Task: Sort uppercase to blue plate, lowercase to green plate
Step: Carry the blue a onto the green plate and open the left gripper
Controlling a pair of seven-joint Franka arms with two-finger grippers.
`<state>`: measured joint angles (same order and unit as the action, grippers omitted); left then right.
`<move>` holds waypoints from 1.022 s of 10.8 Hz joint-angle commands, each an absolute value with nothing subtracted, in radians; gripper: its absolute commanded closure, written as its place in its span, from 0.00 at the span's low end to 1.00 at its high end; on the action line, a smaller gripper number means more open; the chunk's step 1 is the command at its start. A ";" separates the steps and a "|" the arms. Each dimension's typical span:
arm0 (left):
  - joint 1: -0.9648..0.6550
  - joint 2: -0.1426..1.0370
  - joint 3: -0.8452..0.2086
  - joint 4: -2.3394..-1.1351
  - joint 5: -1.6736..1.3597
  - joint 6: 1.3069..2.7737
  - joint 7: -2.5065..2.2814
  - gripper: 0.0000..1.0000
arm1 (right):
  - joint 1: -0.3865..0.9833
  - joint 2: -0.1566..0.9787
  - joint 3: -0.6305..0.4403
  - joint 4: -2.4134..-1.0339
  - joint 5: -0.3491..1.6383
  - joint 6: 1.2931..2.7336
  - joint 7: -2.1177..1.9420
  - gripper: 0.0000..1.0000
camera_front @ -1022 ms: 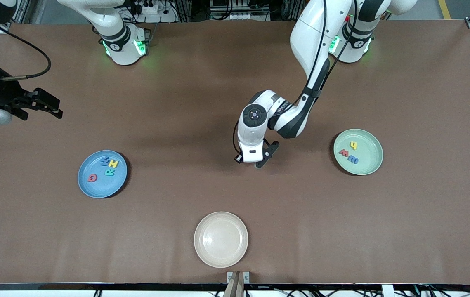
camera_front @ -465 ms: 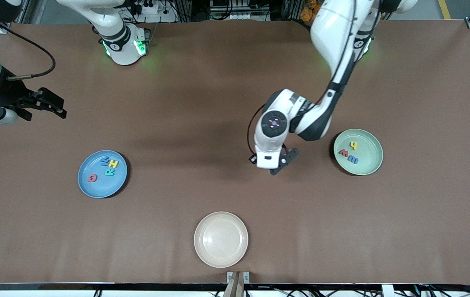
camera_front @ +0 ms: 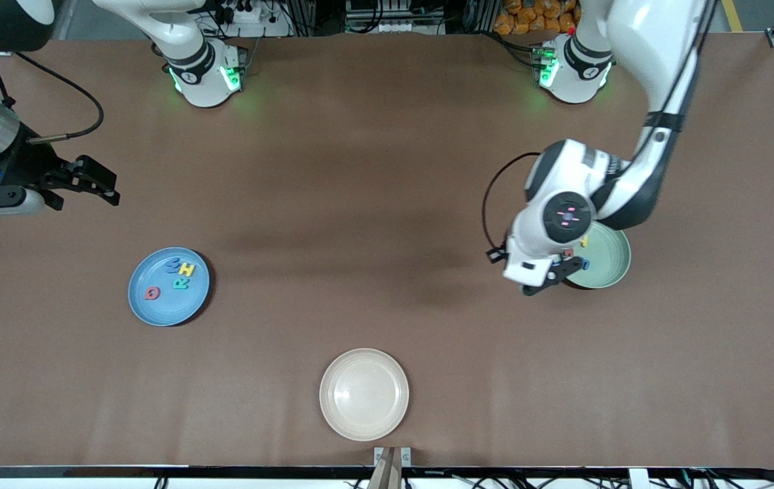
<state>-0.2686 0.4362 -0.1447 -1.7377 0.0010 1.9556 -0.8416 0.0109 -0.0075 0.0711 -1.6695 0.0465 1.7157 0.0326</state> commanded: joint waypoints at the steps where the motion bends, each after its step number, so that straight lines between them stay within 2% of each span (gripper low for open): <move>1: -0.088 0.353 -0.240 -1.889 0.054 1.974 -0.717 1.00 | 0.006 -0.014 0.064 -1.660 0.025 1.715 0.037 0.00; 3: 0.056 0.339 -0.296 -1.975 0.055 2.043 -0.593 1.00 | -0.055 -0.014 0.063 -1.651 0.026 1.709 0.028 0.00; 6: 0.135 0.348 -0.296 -2.058 0.089 2.150 -0.494 1.00 | -0.069 -0.012 0.064 -1.635 0.025 1.698 0.026 0.00; 7: 0.147 0.351 -0.296 -2.077 0.089 2.175 -0.471 0.96 | -0.074 -0.014 0.063 -1.638 0.028 1.700 0.025 0.00; 9: 0.156 0.351 -0.296 -2.075 0.089 2.178 -0.472 0.52 | -0.077 -0.014 0.061 -1.638 0.032 1.700 0.025 0.00; 10: 0.169 0.342 -0.298 -2.072 0.090 2.177 -0.471 0.36 | -0.077 -0.012 0.061 -1.640 0.034 1.700 0.015 0.00; 11: 0.182 0.328 -0.301 -2.065 0.091 2.172 -0.457 0.25 | -0.075 -0.003 0.063 -1.641 0.034 1.700 0.011 0.00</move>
